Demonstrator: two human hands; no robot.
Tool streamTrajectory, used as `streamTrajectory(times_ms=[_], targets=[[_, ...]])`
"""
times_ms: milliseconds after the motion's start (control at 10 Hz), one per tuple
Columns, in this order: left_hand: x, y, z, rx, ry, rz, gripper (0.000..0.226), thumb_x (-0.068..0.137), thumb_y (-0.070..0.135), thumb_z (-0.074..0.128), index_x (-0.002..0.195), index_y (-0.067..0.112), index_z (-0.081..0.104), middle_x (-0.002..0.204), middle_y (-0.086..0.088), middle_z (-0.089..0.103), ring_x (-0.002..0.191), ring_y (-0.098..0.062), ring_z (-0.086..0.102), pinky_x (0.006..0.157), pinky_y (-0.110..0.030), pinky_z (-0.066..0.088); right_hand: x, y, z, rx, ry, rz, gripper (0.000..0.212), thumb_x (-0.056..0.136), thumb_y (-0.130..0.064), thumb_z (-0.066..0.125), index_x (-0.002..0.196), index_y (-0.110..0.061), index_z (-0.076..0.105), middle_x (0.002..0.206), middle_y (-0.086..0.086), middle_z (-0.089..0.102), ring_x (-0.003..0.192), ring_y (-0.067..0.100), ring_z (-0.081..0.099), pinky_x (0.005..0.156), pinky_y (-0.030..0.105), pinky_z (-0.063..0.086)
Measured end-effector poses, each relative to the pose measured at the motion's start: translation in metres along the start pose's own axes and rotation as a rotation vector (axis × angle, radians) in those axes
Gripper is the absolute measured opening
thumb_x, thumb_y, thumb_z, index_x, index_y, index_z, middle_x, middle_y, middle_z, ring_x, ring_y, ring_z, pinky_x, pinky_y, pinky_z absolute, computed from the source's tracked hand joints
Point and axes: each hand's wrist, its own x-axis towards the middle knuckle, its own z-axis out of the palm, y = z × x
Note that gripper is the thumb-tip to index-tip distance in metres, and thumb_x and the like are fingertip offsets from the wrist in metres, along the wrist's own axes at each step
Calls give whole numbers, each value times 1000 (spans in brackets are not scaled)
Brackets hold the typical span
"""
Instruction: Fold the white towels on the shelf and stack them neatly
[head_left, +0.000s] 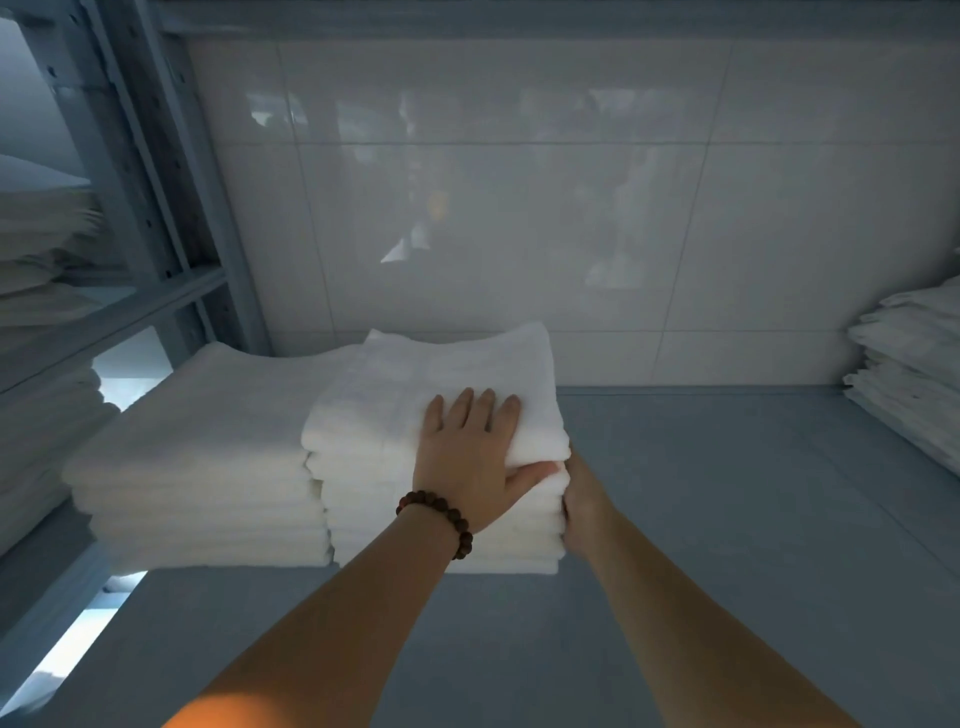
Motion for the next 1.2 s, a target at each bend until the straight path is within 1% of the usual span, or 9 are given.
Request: streamTrajectory(times_ms=[100, 200, 300, 400, 500, 600, 700, 1000, 1200], targets=[[-2, 1, -4, -10, -35, 5, 88, 77, 80, 11, 139, 22, 33, 144, -6, 41, 134, -29, 33, 110, -52, 19, -9, -2, 5, -108, -11, 35, 51, 93, -52, 45, 116, -11, 64, 102, 12, 71, 94, 23, 68, 84, 35, 54], [0, -4, -17, -97, -21, -3, 79, 84, 69, 1, 136, 23, 39, 140, -5, 47, 132, -27, 38, 110, -49, 23, -16, -36, 1, -201, 75, -72, 58, 95, -52, 40, 140, -16, 43, 147, 6, 41, 134, 24, 39, 114, 40, 25], [7, -26, -28, -157, -26, -113, 64, 92, 50, 5, 131, 23, 47, 133, 0, 54, 128, -22, 42, 110, -46, 23, -26, -79, 22, -609, 164, -352, 52, 100, -36, 36, 146, -12, 29, 155, 5, 24, 143, 20, 22, 117, 34, 14], [11, -49, -30, -118, -97, -205, 50, 95, 39, 15, 129, 24, 49, 133, 1, 53, 131, -22, 39, 111, -46, 23, -35, -85, 69, -1362, 71, -703, 44, 100, -22, 31, 143, -9, 34, 155, 6, 25, 144, 20, 16, 116, 43, 13], [5, -56, -23, -28, -167, -176, 48, 94, 36, 14, 130, 27, 45, 131, 3, 52, 126, -20, 41, 108, -44, 25, -39, -61, 100, -1723, -70, -724, 42, 98, -23, 27, 135, -11, 42, 143, 6, 41, 137, 21, 29, 114, 47, 18], [-1, -65, -15, -22, -228, -204, 50, 97, 37, 14, 143, 26, 29, 149, 0, 35, 138, -21, 27, 112, -43, 20, -31, -53, 96, -1844, -48, -646, 54, 98, -36, 19, 142, -8, 32, 151, 6, 32, 140, 19, 26, 115, 46, 16], [-6, -80, -13, -38, -263, -231, 52, 97, 36, 15, 146, 23, 25, 154, -1, 25, 142, -19, 19, 116, -41, 16, -20, -55, 75, -1829, 33, -574, 62, 98, -43, 16, 146, -6, 23, 156, 6, 21, 144, 17, 16, 116, 45, 13], [-30, -113, -23, -190, -320, -343, 54, 99, 36, 16, 146, 10, 24, 154, -10, 22, 142, -24, 20, 117, -38, 20, -24, -62, 46, -1702, 20, -437, 58, 100, -39, 19, 147, -5, 19, 158, 7, 12, 146, 19, 7, 117, 45, 14], [-51, -106, -68, -399, -338, -477, 54, 100, 33, 27, 147, 6, 22, 155, -10, 19, 142, -23, 20, 116, -34, 19, -69, -84, 64, -1651, -19, -368, 48, 102, -34, 26, 132, 1, 41, 140, 19, 42, 129, 31, 40, 106, 39, 33]])
